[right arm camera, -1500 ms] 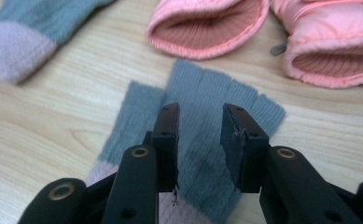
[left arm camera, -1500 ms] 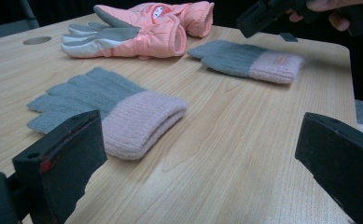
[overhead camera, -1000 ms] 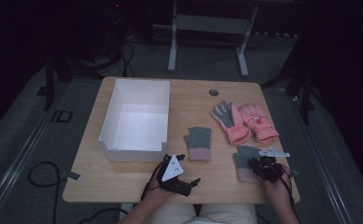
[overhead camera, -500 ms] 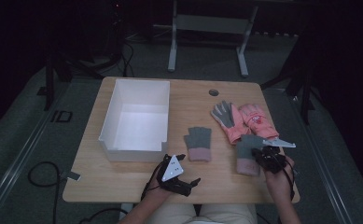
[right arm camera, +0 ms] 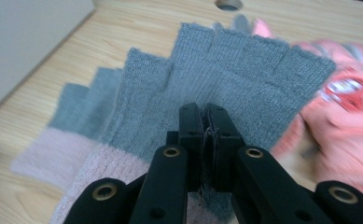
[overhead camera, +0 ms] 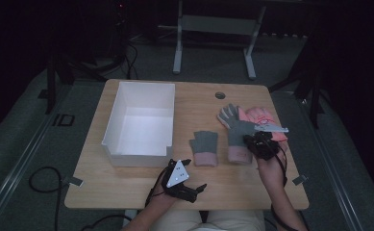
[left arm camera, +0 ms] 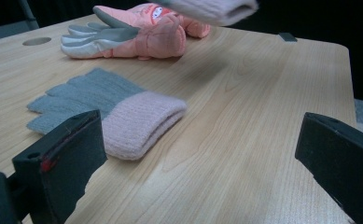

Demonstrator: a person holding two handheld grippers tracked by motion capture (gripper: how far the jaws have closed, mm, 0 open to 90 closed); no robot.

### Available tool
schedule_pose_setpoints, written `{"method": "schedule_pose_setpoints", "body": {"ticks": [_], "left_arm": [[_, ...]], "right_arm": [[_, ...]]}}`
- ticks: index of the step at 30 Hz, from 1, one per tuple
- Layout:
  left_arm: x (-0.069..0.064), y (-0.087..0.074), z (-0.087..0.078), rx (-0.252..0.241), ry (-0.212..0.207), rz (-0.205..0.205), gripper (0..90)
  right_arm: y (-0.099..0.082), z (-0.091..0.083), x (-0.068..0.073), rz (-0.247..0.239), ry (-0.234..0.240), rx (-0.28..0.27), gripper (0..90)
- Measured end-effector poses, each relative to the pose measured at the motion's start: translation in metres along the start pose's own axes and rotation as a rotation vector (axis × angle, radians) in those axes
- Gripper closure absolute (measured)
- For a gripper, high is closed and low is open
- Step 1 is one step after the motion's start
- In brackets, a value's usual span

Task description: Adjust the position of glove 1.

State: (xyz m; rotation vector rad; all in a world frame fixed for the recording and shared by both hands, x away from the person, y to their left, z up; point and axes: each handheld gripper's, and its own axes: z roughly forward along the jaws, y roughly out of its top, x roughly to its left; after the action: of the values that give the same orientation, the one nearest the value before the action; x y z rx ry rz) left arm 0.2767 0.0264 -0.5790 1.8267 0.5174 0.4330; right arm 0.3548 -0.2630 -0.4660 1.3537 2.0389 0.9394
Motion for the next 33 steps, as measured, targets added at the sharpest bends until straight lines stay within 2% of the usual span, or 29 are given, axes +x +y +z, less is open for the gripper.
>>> {"method": "schedule_pose_setpoints", "body": {"ticks": [2, 5, 6, 7, 9, 14, 15, 19, 33], "left_arm": [[0.0, 0.0, 0.0, 0.002, -0.001, -0.001, 1.2], [0.0, 0.0, 0.0, -0.004, -0.004, 0.001, 1.2], [0.0, 0.0, 0.0, -0.003, -0.005, -0.001, 1.2], [0.001, 0.0, 0.0, -0.002, -0.005, -0.002, 1.2], [0.0, 0.0, 0.0, -0.004, -0.005, 0.0, 1.2], [0.0, 0.0, 0.0, 0.001, -0.005, 0.001, 1.2], [0.0, 0.0, 0.0, -0.002, -0.005, 0.0, 1.2], [0.0, 0.0, 0.0, -0.001, -0.006, 0.0, 1.2], [0.001, 0.0, 0.0, -0.001, -0.008, 0.001, 1.2]], "right_arm": [[0.009, 0.009, 0.012, -0.02, 0.022, 0.001, 86.0], [0.014, 0.014, 0.02, -0.025, 0.039, 0.002, 86.1], [0.017, 0.021, 0.029, -0.027, 0.057, 0.009, 86.0], [0.017, 0.021, 0.029, -0.027, 0.057, 0.009, 86.0], [0.021, 0.027, 0.041, -0.039, 0.071, 0.018, 86.0], [0.026, 0.04, 0.059, -0.056, 0.091, 0.032, 86.0], [0.026, 0.04, 0.059, -0.056, 0.091, 0.032, 86.0], [0.025, 0.053, 0.073, -0.064, 0.126, 0.056, 86.0], [0.009, 0.085, 0.082, -0.074, 0.146, 0.139, 85.8]]}}
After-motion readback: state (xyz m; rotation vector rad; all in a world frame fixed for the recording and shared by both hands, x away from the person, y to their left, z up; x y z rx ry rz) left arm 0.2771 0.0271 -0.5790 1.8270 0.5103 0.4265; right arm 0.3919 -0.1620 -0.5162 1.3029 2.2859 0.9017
